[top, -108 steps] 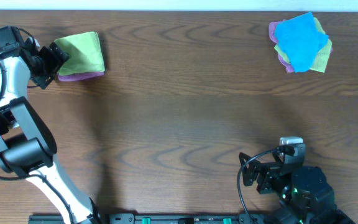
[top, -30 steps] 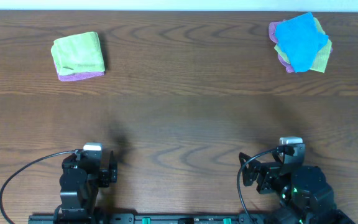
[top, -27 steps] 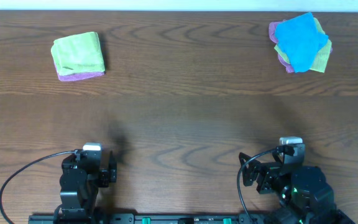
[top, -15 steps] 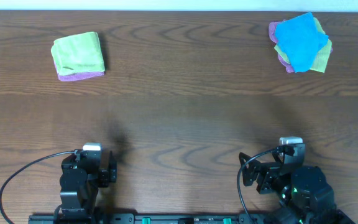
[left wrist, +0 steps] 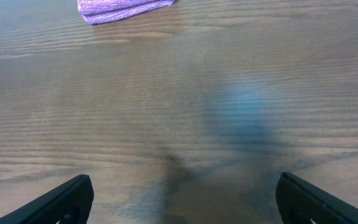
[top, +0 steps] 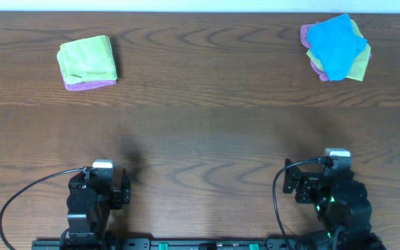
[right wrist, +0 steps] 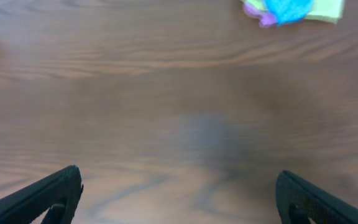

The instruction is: Fold the cloth

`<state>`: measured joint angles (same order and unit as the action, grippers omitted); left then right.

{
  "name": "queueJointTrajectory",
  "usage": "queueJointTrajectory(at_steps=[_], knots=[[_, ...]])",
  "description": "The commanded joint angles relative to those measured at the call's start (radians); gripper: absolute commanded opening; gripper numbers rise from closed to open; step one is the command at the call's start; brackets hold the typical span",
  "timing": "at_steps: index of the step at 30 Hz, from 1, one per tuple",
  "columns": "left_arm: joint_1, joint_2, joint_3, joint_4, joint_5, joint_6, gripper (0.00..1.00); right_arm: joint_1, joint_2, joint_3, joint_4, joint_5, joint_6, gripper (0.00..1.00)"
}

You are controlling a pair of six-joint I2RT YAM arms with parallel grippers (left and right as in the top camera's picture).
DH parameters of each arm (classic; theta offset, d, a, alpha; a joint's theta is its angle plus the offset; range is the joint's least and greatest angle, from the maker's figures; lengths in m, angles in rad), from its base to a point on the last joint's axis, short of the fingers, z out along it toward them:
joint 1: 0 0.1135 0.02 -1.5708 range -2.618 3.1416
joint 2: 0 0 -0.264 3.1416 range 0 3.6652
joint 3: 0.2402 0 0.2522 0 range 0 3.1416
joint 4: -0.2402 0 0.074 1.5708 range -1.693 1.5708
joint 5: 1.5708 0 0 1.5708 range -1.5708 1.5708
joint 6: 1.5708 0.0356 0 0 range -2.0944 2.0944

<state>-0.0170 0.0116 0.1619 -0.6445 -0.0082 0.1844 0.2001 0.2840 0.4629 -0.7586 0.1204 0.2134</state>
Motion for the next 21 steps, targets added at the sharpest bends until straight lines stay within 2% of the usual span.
queueJointTrajectory(at_steps=[1,9,21], knots=[[-0.003,-0.007,-0.006,-0.006,-0.024,0.011,0.95,-0.085,-0.068,-0.082,0.044,-0.064,-0.217,0.99],[-0.003,-0.007,-0.006,-0.006,-0.024,0.01,0.95,-0.217,-0.24,-0.237,0.057,-0.108,-0.238,0.99],[-0.003,-0.007,-0.006,-0.006,-0.024,0.011,0.95,-0.259,-0.279,-0.304,0.042,-0.113,-0.238,0.99]])
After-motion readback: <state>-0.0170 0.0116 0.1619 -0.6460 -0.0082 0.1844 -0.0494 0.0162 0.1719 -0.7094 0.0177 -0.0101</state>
